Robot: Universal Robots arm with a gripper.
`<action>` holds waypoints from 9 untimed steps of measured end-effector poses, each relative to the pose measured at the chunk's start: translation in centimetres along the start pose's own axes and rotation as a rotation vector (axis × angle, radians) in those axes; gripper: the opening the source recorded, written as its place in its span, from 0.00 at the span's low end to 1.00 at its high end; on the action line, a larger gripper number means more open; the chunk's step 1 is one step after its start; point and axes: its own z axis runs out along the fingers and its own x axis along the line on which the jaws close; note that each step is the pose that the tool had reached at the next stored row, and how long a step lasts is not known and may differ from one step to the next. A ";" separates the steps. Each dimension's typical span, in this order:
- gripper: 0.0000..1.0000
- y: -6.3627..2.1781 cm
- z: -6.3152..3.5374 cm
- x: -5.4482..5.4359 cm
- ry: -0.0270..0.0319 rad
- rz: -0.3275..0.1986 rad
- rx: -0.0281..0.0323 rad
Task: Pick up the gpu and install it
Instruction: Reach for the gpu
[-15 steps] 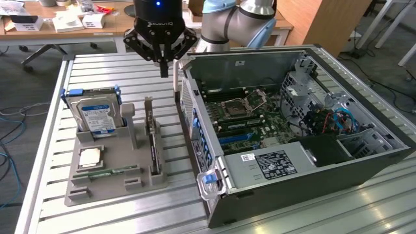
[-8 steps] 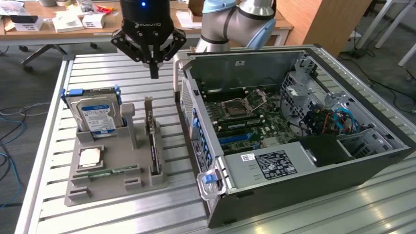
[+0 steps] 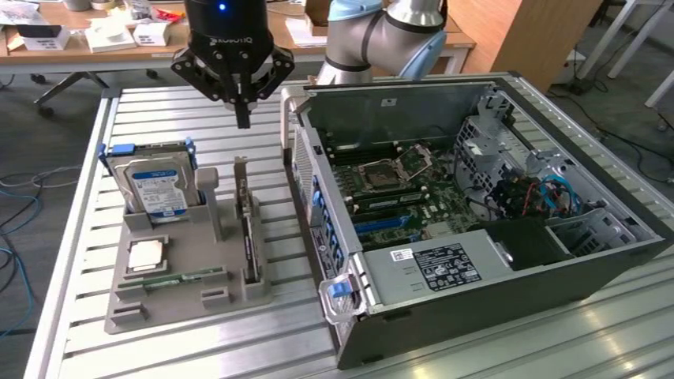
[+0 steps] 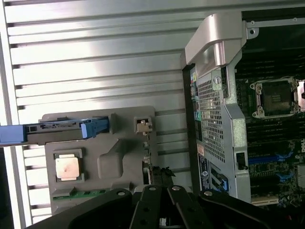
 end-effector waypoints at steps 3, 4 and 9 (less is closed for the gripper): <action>0.11 0.00 -0.01 0.0 0.0001 0.000 0.0001; 0.11 0.00 0.00 0.0 0.0000 0.000 0.0001; 0.11 -0.34 -0.02 0.0 0.0001 0.000 0.0001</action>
